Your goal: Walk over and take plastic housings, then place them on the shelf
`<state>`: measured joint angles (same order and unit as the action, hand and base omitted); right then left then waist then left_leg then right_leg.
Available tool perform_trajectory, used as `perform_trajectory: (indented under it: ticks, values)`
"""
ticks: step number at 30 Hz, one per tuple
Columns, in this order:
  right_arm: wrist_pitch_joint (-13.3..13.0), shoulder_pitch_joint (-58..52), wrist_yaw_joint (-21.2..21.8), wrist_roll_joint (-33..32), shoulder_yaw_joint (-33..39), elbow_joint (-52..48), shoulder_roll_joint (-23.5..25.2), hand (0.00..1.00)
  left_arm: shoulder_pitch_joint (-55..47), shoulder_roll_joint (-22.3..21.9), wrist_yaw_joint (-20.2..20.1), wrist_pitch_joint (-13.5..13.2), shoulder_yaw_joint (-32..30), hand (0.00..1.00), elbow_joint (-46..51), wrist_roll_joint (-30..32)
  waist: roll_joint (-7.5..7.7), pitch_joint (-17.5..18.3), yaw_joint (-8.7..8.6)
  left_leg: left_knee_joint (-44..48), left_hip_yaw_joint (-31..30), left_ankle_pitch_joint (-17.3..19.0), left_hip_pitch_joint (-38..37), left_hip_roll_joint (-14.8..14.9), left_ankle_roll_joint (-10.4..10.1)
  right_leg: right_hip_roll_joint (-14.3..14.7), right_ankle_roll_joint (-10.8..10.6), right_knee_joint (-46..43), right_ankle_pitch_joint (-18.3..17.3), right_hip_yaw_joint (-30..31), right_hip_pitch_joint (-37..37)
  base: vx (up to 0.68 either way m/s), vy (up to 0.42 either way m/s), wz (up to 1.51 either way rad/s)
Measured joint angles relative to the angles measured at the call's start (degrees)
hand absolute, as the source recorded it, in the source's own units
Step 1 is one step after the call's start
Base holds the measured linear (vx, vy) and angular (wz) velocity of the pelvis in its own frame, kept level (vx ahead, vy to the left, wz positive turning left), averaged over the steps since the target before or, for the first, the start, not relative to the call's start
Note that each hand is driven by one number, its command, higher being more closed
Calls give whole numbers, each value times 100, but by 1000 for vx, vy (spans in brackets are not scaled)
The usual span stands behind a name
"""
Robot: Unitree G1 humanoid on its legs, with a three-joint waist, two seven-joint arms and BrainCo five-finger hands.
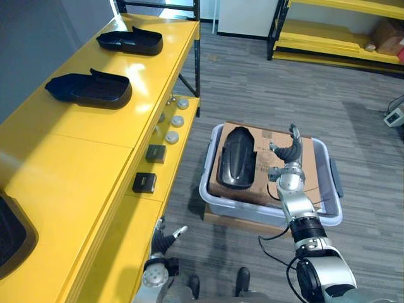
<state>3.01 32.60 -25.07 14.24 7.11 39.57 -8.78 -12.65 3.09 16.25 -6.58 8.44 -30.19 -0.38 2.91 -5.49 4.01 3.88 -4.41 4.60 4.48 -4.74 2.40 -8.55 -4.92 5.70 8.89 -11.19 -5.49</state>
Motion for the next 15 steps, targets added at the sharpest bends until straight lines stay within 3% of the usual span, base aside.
perform_trajectory:
  ticks: [3,10,13,15]
  values:
    - [83,323,-15,86,144,567,-122,0,2,-7,0,0,-2,0,-158,-1,-7,-31,3,0,-101,-58,127,-21,-9,-24,6,0,9,-124,-71,-13,-2,20]
    - [256,1291,-105,215,417,1833,-309,0,40,-10,11,-8,-2,0,-203,-8,-9,-547,36,21,-292,-214,468,-73,2,-74,44,-1,115,-311,-308,-55,14,16]
    - [323,1504,-111,211,429,2120,-310,0,187,-19,24,-18,4,0,-200,-19,-43,-727,169,26,-354,-258,612,-63,-35,-61,73,-2,137,-355,-420,-35,-1,9]
    - [388,1707,-113,205,430,2260,-311,0,244,-22,38,-18,25,0,-203,-59,-76,-845,170,43,-389,-279,699,-62,-54,-61,94,-2,153,-412,-486,-19,0,11]
